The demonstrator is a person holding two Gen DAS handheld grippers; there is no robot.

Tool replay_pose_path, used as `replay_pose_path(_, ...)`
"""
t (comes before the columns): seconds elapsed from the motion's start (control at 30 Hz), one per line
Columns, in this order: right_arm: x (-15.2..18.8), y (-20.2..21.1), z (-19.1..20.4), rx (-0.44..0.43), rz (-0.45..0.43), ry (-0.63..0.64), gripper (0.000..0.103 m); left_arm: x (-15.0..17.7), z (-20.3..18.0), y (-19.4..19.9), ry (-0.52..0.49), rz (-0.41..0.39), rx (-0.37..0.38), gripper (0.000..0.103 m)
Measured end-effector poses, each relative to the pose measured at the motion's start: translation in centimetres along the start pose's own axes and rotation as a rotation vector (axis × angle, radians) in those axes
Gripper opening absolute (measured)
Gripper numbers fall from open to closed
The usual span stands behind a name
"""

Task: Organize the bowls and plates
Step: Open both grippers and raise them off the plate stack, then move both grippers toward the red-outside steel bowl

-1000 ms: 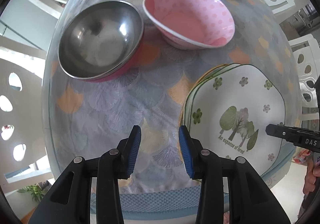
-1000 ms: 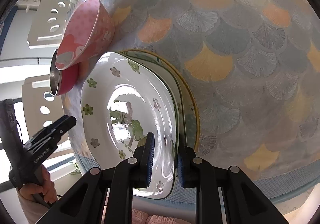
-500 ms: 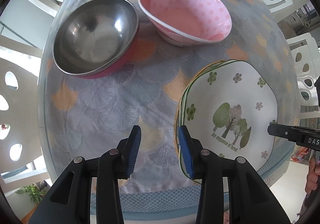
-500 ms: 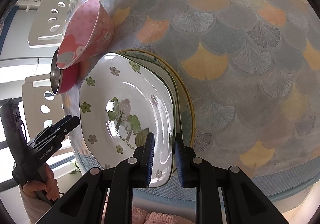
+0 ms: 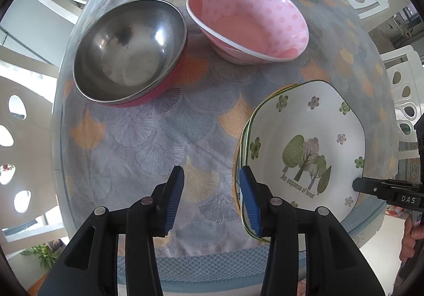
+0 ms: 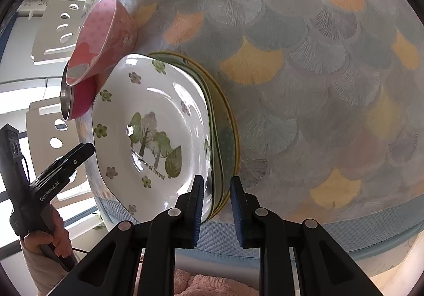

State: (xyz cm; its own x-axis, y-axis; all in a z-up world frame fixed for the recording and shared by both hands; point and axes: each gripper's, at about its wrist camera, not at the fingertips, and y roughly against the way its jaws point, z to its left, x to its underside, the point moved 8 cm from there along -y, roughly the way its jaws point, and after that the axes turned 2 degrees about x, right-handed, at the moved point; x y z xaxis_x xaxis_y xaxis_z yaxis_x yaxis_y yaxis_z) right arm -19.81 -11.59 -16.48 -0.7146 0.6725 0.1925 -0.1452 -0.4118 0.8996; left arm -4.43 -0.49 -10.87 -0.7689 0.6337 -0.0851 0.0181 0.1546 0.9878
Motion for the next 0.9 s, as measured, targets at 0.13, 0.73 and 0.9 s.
replay_pose_path(0.13,-0.1,0.1,-0.2,0.003,0.002,0.005,0.020,0.3,0.7,-0.5,0.011,0.029,-0.044,0.044)
replay_pose_path(0.73,-5.8,7.9,2.0,-0.020,-0.132,0.068,0.024,-2.3,9.8,4.7,0.208,-0.066,-0.019,0.061)
replay_pose_path(0.9,-8.3,11.5,5.0,-0.015,-0.204,0.144,0.045,-3.9,13.5,6.5,0.312,-0.097,-0.027,0.062)
